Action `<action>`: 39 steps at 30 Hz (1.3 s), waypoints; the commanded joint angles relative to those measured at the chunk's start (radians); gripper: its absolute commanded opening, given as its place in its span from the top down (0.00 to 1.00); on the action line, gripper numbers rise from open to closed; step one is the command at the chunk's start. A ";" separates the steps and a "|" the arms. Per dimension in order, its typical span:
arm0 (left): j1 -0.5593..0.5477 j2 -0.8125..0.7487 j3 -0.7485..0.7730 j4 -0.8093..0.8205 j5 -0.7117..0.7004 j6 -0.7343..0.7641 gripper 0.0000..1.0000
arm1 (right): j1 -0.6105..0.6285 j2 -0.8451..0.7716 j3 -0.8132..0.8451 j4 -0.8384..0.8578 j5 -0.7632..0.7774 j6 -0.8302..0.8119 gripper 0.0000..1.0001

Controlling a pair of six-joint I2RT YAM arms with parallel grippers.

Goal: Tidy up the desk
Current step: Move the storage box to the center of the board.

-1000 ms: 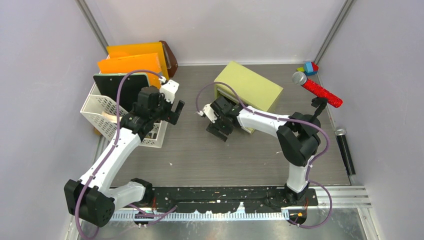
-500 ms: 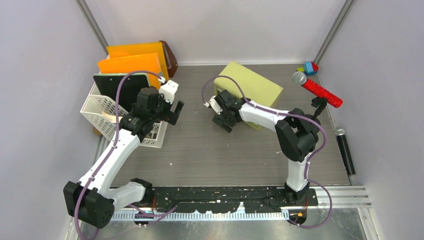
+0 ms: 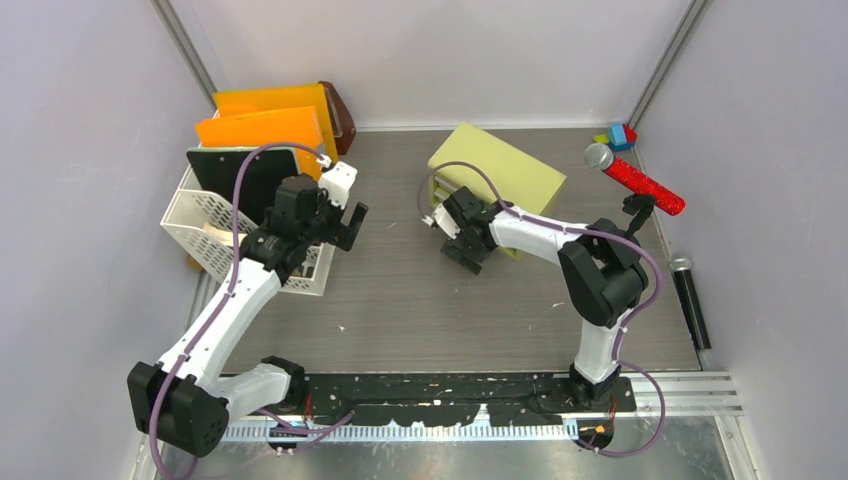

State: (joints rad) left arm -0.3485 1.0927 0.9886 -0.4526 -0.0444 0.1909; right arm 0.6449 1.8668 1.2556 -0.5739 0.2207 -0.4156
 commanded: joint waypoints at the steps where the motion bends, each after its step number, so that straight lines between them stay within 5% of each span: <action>1: 0.005 -0.022 -0.003 0.064 -0.009 0.008 0.00 | -0.044 -0.102 -0.052 -0.043 0.002 -0.046 0.19; 21: 0.005 -0.030 0.000 0.066 -0.008 0.006 0.00 | -0.285 -0.129 -0.031 -0.140 -0.022 -0.401 0.20; 39: 0.005 -0.043 0.002 0.063 -0.013 0.007 0.00 | -0.329 -0.032 0.020 0.058 0.126 -0.823 0.20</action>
State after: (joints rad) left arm -0.3485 1.0756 0.9840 -0.4370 -0.0448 0.1909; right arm 0.3252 1.8206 1.2140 -0.6933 0.2615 -1.0813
